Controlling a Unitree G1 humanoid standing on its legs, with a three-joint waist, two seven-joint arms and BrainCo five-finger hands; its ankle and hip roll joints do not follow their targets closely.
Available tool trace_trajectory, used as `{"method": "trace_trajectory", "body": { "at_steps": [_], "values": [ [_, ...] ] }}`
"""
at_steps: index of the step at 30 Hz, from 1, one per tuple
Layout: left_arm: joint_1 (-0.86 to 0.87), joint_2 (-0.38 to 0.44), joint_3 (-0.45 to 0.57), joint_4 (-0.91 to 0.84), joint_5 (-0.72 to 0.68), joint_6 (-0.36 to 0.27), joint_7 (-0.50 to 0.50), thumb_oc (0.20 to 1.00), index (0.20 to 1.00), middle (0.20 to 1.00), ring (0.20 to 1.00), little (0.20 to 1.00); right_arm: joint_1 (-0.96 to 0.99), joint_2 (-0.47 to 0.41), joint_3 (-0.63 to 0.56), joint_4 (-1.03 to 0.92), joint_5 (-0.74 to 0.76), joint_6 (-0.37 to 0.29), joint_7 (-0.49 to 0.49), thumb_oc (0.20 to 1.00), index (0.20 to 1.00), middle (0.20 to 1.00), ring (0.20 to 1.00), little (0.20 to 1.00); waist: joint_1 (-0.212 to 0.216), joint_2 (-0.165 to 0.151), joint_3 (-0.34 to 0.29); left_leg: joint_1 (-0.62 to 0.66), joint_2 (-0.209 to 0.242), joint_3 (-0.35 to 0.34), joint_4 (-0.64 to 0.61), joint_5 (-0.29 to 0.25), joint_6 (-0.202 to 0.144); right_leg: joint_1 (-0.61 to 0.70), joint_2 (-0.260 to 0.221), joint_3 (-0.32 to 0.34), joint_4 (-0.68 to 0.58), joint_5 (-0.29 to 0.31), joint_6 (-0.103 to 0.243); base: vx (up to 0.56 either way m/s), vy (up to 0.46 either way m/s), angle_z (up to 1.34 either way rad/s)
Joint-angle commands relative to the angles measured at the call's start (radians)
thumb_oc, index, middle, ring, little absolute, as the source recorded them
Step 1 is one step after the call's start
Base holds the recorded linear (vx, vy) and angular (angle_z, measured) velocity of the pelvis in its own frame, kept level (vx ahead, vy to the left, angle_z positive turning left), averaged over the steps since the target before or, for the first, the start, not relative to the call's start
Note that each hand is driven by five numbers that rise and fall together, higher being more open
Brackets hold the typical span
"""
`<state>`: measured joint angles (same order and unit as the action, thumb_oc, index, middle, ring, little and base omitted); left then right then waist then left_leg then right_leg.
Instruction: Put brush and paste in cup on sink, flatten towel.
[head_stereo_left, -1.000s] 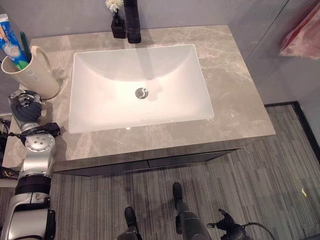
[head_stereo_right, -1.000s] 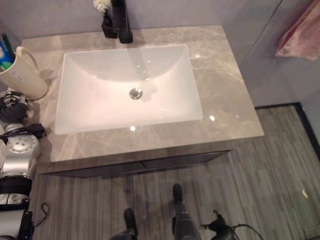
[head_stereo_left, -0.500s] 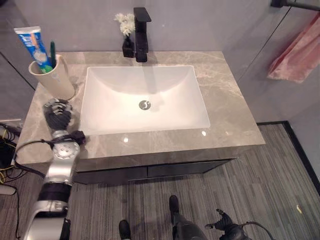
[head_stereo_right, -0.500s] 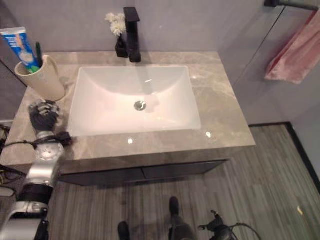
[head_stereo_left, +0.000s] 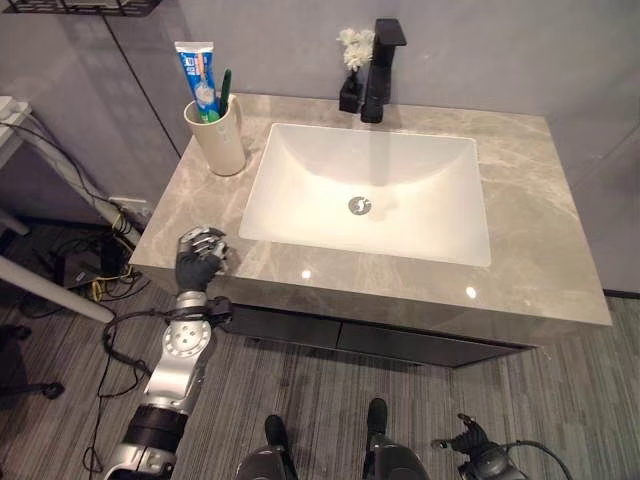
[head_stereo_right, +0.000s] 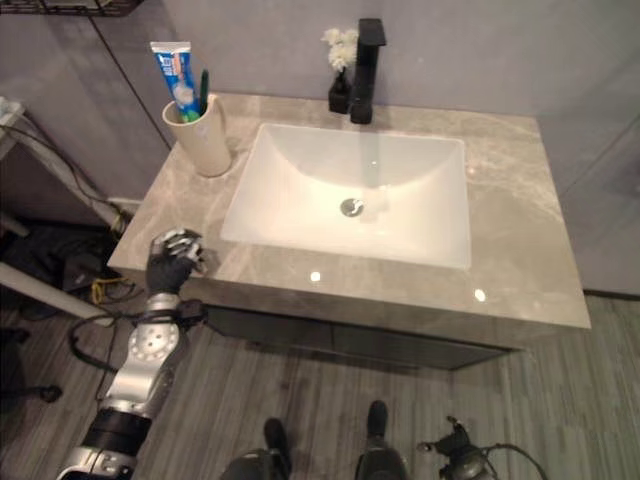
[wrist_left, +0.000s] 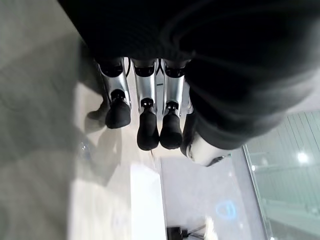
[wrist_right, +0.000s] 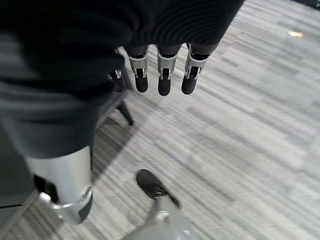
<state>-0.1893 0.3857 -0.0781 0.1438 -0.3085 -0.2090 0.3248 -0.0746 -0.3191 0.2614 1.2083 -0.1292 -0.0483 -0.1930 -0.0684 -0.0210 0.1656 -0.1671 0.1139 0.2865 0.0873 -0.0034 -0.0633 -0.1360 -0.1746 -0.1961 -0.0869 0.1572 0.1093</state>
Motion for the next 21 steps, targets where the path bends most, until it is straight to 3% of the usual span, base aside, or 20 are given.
{"method": "trace_trajectory", "body": {
  "at_steps": [1,6,9,11,12,14,16,18,19,20,21],
  "values": [
    [0.021,0.062,0.032,-0.081,0.003,-0.061,-0.062,0.200,0.200,0.200,0.200,0.200,0.015,0.033,-0.033,0.018,0.062,-0.013,-0.023,1.000,1.000,1.000,1.000,1.000,-0.016,-0.070,-0.043,0.023,-0.020,-0.025,0.104,-0.074,0.014,0.063,-0.073,0.092,0.085,-0.047,0.067,0.02,0.208,0.04],
    [0.075,0.054,0.031,-0.092,-0.004,-0.052,-0.091,0.200,0.200,0.200,0.200,0.200,0.020,0.050,-0.066,0.020,0.104,-0.022,-0.019,1.000,1.000,1.000,1.000,1.000,-0.019,-0.074,-0.061,0.065,-0.064,-0.021,0.051,-0.078,0.052,0.056,-0.098,0.102,0.123,-0.012,0.092,0.01,0.123,0.01],
    [0.116,0.065,0.017,-0.107,0.011,-0.040,-0.131,0.200,0.200,0.200,0.200,0.200,0.020,0.063,-0.084,0.028,0.136,-0.025,-0.006,1.000,1.000,1.000,1.000,1.000,-0.014,-0.074,-0.067,0.097,-0.093,-0.030,0.018,-0.085,0.076,0.044,-0.110,0.110,0.184,0.001,0.106,0.02,0.159,0.10],
    [0.135,0.069,0.014,-0.112,0.012,-0.035,-0.143,0.200,0.200,0.200,0.200,0.200,0.015,0.070,-0.095,0.018,0.168,-0.032,-0.004,1.000,1.000,1.000,1.000,1.000,-0.016,-0.070,-0.058,0.126,-0.114,-0.042,-0.008,-0.086,0.095,0.014,-0.113,0.132,0.268,0.039,0.107,0.02,0.182,0.26],
    [0.138,0.066,0.012,-0.113,0.006,-0.034,-0.146,0.200,0.200,0.200,0.200,0.200,0.013,0.072,-0.099,0.014,0.180,-0.035,-0.006,1.000,1.000,1.000,1.000,1.000,-0.018,-0.067,-0.052,0.135,-0.117,-0.047,-0.012,-0.085,0.100,0.000,-0.109,0.140,0.300,0.052,0.105,0.03,0.164,0.23],
    [0.151,0.067,-0.001,-0.119,0.007,-0.030,-0.158,0.200,0.200,0.200,0.200,0.200,0.020,0.068,-0.107,-0.002,0.213,-0.049,-0.011,1.000,1.000,1.000,1.000,1.000,-0.038,-0.048,-0.042,0.169,-0.120,-0.076,-0.040,-0.084,0.111,-0.043,-0.020,0.206,0.383,0.016,0.091,0.08,0.163,0.11],
    [0.149,0.066,-0.018,-0.112,0.015,-0.027,-0.173,0.200,0.200,0.200,0.200,0.200,0.025,0.061,-0.114,0.011,0.238,-0.053,-0.019,1.000,1.000,1.000,1.000,1.000,-0.059,-0.034,-0.050,0.194,-0.130,-0.105,-0.068,-0.078,0.113,-0.088,0.066,0.271,0.347,-0.053,0.062,0.12,0.128,0.62],
    [0.146,0.068,-0.024,-0.111,0.015,-0.027,-0.178,0.200,0.200,0.200,0.200,0.200,0.026,0.061,-0.117,0.016,0.235,-0.052,-0.025,1.000,1.000,1.000,1.000,1.000,-0.059,-0.037,-0.049,0.201,-0.137,-0.106,-0.068,-0.087,0.116,-0.087,0.050,0.260,0.310,-0.035,0.062,0.07,0.015,0.67],
    [0.145,0.067,-0.027,-0.110,0.013,-0.026,-0.179,0.200,0.200,0.200,0.200,0.200,0.028,0.060,-0.119,0.019,0.232,-0.050,-0.027,1.000,1.000,1.000,1.000,1.000,-0.061,-0.040,-0.048,0.207,-0.142,-0.106,-0.068,-0.094,0.116,-0.101,0.038,0.257,0.284,-0.015,0.065,0.17,-0.075,0.43],
    [0.133,0.062,-0.037,-0.112,0.004,-0.026,-0.175,0.200,0.200,0.200,0.200,0.200,0.030,0.060,-0.124,0.024,0.224,-0.047,-0.031,1.000,1.000,1.000,1.000,1.000,-0.071,-0.050,-0.039,0.222,-0.150,-0.122,-0.050,-0.116,0.111,-0.137,0.008,0.259,0.218,0.047,0.084,0.15,-0.067,0.25],
    [0.132,0.062,-0.038,-0.111,0.004,-0.026,-0.174,0.200,0.200,0.200,0.200,0.200,0.030,0.060,-0.124,0.024,0.224,-0.047,-0.031,1.000,1.000,1.000,1.000,1.000,-0.072,-0.048,-0.037,0.222,-0.149,-0.124,-0.047,-0.119,0.112,-0.133,0.008,0.257,0.215,0.048,0.085,0.17,-0.072,0.09]
  ]
}}
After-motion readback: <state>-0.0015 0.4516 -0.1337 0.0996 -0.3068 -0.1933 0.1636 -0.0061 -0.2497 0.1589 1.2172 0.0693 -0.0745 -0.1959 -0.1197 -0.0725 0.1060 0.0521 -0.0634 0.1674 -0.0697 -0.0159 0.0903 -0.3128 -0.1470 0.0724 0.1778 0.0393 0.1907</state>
